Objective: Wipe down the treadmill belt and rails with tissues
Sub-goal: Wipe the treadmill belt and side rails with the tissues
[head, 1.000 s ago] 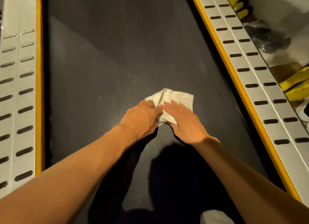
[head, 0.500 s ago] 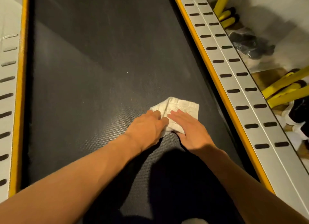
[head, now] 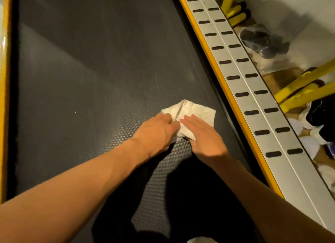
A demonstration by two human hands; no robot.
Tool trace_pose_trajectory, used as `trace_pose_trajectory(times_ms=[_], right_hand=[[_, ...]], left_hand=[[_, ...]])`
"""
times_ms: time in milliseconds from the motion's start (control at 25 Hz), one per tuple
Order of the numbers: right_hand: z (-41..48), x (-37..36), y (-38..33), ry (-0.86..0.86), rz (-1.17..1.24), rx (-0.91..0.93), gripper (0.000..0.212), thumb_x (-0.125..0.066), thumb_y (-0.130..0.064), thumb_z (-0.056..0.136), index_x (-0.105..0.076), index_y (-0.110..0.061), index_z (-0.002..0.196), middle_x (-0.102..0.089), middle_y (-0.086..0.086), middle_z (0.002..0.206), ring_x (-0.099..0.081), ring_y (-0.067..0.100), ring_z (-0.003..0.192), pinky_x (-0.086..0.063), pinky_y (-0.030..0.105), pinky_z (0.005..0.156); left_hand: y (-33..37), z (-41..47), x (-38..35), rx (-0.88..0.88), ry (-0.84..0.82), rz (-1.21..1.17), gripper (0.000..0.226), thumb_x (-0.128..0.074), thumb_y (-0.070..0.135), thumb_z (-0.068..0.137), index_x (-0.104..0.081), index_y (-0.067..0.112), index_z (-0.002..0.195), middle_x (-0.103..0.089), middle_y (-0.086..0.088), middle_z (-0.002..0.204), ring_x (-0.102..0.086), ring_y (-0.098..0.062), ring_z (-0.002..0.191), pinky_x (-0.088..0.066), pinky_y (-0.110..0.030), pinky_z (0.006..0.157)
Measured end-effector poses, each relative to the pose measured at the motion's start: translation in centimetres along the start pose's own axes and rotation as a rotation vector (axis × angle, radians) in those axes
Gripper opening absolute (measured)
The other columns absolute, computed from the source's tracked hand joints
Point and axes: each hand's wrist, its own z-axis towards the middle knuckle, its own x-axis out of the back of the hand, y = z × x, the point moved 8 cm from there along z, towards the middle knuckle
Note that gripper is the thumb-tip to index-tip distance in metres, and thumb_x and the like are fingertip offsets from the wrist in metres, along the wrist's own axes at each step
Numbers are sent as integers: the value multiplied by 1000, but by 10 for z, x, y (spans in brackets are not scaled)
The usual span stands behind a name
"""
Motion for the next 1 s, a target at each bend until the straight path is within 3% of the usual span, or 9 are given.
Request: trace_pose_trajectory(times_ms=[160,280,440,560,720,840,1000], right_hand=[[0,9,16,7,-93,-4,62,-56,-3,87,-37,-19,144,-36,-1,152,-22,19,145,-14,38,119],[14,5,8,91,-75,-71,61,-55,-4,88,-36,-15,145,-37,4,151,-24,23,144,-19,39,118],[-1,12,9,103,-42,-21,62,-60,2,84,-40,-9,142,-42,10,147,-31,27,141,-27,46,115],[-24,25,36,14,-102,-165,60,-54,-10,93,-30,-19,148,-29,-1,155,-17,17,146,-17,37,118],[-13,42,55,170,-98,-341,57,-51,-14,96,-29,-22,148,-31,0,154,-21,17,145,-20,35,116],[-7,34,44,181,-30,-288,58,-52,-7,94,-32,-17,147,-33,4,153,-23,20,144,-22,39,118],[-46,20,40,139,-9,-136,54,-56,-3,90,-41,-9,142,-42,11,147,-32,28,141,-32,51,112]], left_hand=[[22,9,-1,-57,-32,110,37,-31,39,102,-43,12,125,-48,-9,113,-49,-27,105,-43,-37,79],[10,27,9,-2,-90,156,42,-32,40,102,-41,10,130,-47,-11,118,-47,-29,110,-43,-39,84],[24,27,8,-48,-53,240,33,-37,30,102,-44,9,126,-49,-11,116,-49,-29,105,-41,-37,78],[58,22,-5,-186,-35,268,26,-39,24,101,-46,9,121,-50,-10,112,-51,-26,99,-34,-33,70],[62,62,11,-114,-19,207,32,-39,22,100,-44,7,128,-47,-12,119,-48,-29,109,-41,-36,80],[45,64,12,-105,-10,206,32,-45,25,99,-45,9,126,-47,-10,118,-48,-28,108,-43,-37,83],[62,24,-7,-262,-13,137,31,-43,34,97,-49,10,116,-50,-9,109,-51,-27,97,-47,-39,80]])
